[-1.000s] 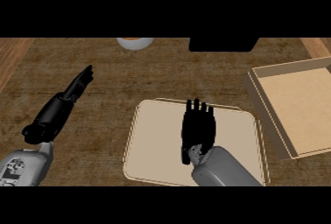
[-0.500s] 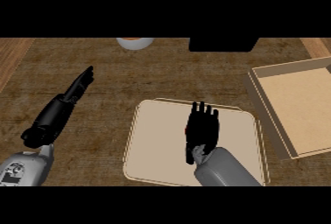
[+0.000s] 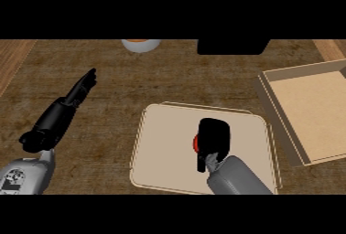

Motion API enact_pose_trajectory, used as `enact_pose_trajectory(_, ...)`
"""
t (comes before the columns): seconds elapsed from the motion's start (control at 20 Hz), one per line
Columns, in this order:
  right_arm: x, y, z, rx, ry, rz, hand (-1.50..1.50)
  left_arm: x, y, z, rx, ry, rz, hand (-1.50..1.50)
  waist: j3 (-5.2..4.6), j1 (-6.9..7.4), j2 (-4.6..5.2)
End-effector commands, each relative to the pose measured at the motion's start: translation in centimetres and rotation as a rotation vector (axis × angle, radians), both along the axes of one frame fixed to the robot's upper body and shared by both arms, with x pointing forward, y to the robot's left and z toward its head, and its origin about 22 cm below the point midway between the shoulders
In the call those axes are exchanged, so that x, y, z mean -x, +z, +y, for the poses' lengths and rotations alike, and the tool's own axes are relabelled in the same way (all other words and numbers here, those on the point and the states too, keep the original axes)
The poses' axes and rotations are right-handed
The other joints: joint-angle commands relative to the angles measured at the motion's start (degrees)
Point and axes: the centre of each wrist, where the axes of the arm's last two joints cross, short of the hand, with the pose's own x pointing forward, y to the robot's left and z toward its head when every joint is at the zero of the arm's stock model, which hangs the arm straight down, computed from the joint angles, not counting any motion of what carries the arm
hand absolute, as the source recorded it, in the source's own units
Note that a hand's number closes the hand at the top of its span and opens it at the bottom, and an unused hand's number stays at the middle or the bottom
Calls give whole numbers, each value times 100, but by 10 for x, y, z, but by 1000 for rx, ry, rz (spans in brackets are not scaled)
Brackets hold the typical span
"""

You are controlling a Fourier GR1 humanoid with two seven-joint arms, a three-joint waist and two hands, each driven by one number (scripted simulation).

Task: Pick the tomato from the tray and place it in the cardboard box

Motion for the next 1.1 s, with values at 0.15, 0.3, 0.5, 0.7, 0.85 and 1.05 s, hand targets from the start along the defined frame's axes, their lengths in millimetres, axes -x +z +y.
enact_pose_trajectory(0.15, -21, -11, -1, 95, 52, -111, 150, 4, 3, -1, -6, 10, 3, 0, 8, 27, 32)
enact_pose_trajectory(0.3, -11, -3, 18, 111, 68, -179, 150, 9, 0, 0, 12, -11, 2, 0, 7, 32, 24)
enact_pose_trajectory(0.5, 41, -10, 10, -81, 679, -98, 150, 2, -4, 2, -7, 9, 3, 0, 26, 30, 13)
enact_pose_trajectory(0.7, 90, 6, 41, -239, 1153, -96, 150, -1, 0, -5, -2, -23, 1, 0, 55, 255, -24)
enact_pose_trajectory(0.85, 116, 19, 27, -346, 1384, -148, 150, 0, -4, -2, -2, -6, 21, 0, 56, 71, -81)
enact_pose_trajectory(1.05, 123, 58, -11, -404, 1577, -323, 150, 5, -10, -1, 11, 17, 26, 0, 51, -172, -120)
